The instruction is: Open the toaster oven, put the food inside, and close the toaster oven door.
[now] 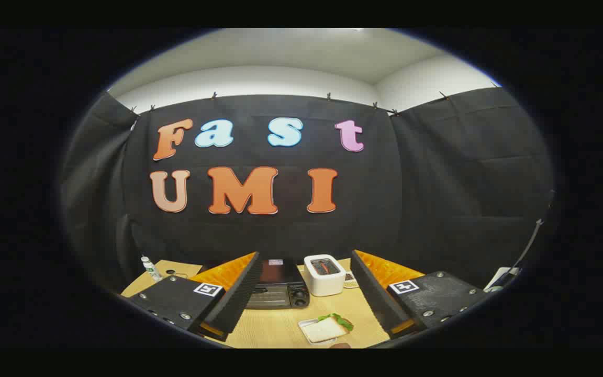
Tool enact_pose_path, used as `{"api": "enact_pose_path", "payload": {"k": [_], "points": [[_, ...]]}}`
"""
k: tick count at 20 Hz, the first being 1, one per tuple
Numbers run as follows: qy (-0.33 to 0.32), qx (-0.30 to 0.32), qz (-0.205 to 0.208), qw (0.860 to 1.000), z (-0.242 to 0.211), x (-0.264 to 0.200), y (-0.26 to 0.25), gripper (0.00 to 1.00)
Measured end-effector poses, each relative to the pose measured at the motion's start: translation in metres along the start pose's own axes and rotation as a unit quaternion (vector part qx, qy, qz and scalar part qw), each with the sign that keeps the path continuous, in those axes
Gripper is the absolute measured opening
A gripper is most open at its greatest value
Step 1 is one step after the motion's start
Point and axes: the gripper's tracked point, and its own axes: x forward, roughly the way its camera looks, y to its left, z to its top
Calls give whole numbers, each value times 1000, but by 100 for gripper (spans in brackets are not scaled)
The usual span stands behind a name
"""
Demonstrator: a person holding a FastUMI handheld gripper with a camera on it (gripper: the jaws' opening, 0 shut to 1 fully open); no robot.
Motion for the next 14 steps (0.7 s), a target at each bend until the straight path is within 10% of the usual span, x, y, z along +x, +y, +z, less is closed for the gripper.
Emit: {"api": "enact_pose_path", "payload": {"k": [14], "points": [[11, -1, 18, 1000, -12, 17, 15, 100]]}}
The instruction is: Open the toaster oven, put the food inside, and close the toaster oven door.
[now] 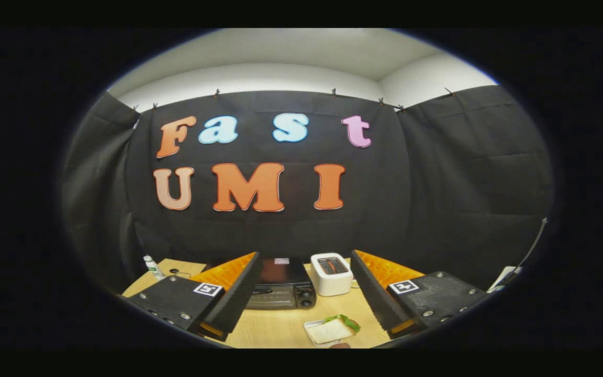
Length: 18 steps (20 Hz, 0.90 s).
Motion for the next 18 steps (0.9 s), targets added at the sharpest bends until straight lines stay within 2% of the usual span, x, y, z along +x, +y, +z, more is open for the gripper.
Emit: {"api": "enact_pose_path", "payload": {"k": [11, 18], "points": [[-1, 8, 0, 1000, -8, 0, 1, 100], [18, 23, 43, 999, -41, 31, 53, 100]]}}
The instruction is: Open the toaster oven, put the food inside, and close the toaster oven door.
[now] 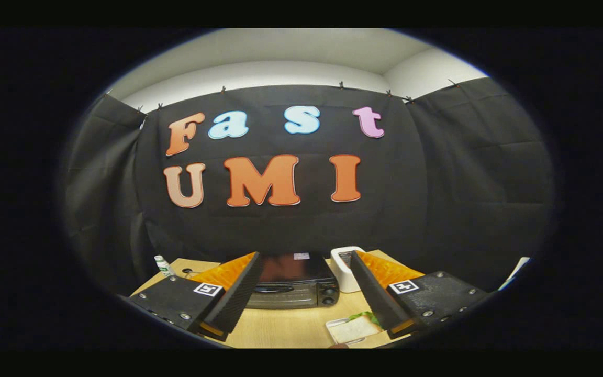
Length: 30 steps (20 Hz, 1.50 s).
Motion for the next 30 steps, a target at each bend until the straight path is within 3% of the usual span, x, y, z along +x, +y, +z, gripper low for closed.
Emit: {"api": "enact_pose_path", "payload": {"k": [4, 15, 23, 30], "points": [[16, -9, 41, 999, -27, 31, 43, 100], [87, -47, 86, 991, -107, 127, 117, 100], [194, -84, 79, 974, -181, 168, 126, 100], [216, -66, 74, 971, -185, 164, 127, 100]]}}
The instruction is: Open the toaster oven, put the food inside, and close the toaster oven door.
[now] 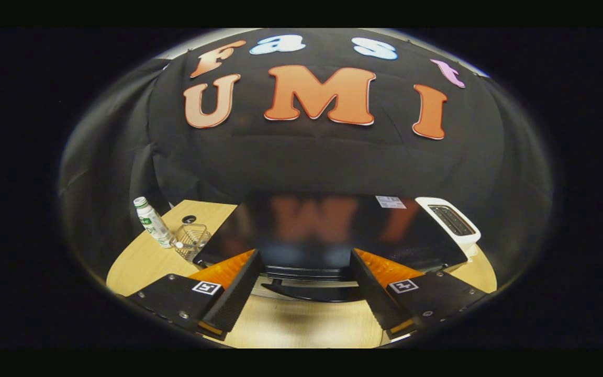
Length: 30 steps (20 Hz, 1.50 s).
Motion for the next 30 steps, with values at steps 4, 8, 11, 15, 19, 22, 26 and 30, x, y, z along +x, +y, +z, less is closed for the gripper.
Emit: {"api": "enact_pose_path", "payload": {"k": [4, 8, 11, 15, 19, 22, 26, 30], "points": [[1, -18, -3, 1000, -7, -16, -1, 100], [-6, 8, -4, 1000, -20, -31, 1, 100], [6, 1, -3, 1000, -35, -48, 3, 100], [19, 8, -1, 1000, -65, -75, 5, 100], [40, 14, 0, 999, -108, -94, 7, 99], [59, 13, -2, 998, -140, -99, 9, 99], [81, 9, -1, 997, -169, -99, 10, 99], [108, 3, -1, 994, -202, -94, 12, 100]]}}
